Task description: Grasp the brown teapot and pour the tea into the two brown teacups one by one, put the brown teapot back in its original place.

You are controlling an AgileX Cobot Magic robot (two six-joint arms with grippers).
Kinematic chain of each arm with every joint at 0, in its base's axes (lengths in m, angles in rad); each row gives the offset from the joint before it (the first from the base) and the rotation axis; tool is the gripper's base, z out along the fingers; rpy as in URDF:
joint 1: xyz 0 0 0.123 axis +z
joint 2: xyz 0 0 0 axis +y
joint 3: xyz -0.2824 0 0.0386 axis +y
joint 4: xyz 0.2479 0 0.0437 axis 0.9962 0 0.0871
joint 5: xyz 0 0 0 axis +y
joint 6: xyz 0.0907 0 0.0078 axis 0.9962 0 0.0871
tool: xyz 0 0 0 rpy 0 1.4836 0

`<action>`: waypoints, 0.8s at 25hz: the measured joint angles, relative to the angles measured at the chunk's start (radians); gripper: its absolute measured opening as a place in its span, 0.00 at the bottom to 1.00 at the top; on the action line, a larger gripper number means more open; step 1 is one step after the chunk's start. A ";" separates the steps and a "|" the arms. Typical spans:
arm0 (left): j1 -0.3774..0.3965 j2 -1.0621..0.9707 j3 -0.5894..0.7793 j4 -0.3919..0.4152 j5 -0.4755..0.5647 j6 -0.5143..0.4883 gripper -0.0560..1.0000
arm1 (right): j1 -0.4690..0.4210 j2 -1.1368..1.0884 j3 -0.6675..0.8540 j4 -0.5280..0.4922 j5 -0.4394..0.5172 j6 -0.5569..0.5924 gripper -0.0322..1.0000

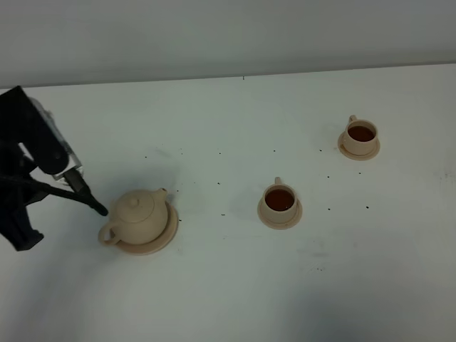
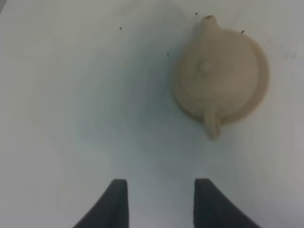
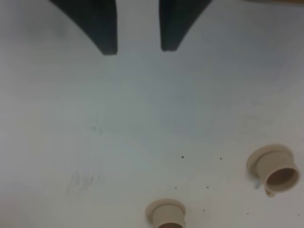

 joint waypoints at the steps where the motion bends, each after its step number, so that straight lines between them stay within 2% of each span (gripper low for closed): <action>1: 0.001 -0.039 0.000 0.010 0.049 -0.038 0.34 | 0.000 0.000 0.000 0.000 0.000 0.000 0.26; 6: 0.001 -0.241 0.000 0.039 0.270 -0.171 0.21 | 0.000 0.000 0.000 0.000 0.000 0.000 0.26; 10: 0.001 -0.447 0.000 0.043 0.372 -0.256 0.13 | 0.000 0.000 0.000 0.000 0.000 0.000 0.26; 15: 0.001 -0.712 -0.001 -0.006 0.390 -0.353 0.08 | 0.000 0.000 0.000 0.000 0.000 0.000 0.26; 20: 0.001 -0.870 0.042 -0.071 0.390 -0.455 0.08 | 0.000 0.000 0.000 0.000 0.000 0.000 0.26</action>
